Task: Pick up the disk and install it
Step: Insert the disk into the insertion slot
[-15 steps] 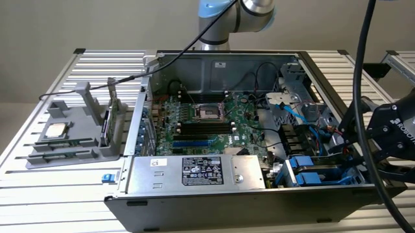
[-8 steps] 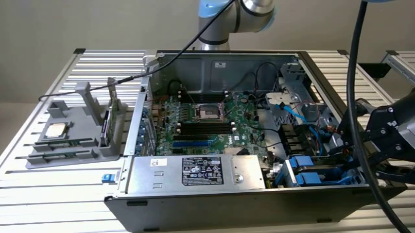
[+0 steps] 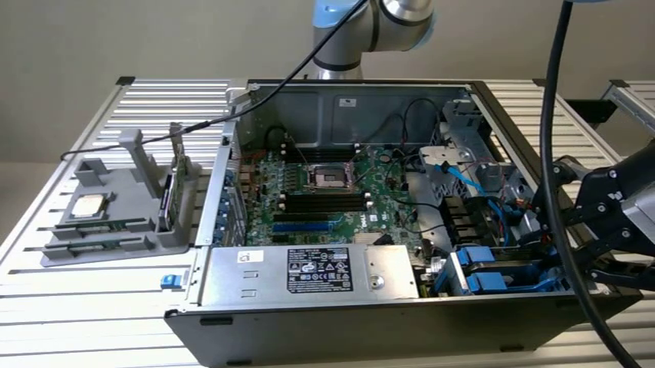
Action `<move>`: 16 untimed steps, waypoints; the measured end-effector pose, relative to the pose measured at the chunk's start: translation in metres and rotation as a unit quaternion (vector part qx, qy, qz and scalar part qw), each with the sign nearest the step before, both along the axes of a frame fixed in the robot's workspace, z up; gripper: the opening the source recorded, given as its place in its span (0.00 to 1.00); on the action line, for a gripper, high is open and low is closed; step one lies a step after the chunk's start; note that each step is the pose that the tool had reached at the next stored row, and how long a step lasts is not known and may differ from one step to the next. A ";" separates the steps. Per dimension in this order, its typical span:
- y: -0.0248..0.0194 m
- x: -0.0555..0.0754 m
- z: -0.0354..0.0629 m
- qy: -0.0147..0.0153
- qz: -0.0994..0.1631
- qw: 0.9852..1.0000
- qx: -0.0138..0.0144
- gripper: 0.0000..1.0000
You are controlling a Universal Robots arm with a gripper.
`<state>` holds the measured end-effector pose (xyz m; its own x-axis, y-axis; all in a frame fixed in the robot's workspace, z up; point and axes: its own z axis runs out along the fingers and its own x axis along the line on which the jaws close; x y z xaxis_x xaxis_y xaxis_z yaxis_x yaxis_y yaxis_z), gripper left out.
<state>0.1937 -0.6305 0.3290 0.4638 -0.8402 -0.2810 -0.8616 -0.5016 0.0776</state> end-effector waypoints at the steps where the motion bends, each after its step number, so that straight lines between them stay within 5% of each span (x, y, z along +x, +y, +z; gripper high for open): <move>1: 0.0000 0.000 0.0000 0.000 0.000 1.000 0.000 0.37; 7: 0.0000 -0.001 0.0000 -0.003 0.000 1.000 0.002 0.37; 16: 0.0001 -0.001 -0.0001 -0.013 0.000 1.000 0.005 0.37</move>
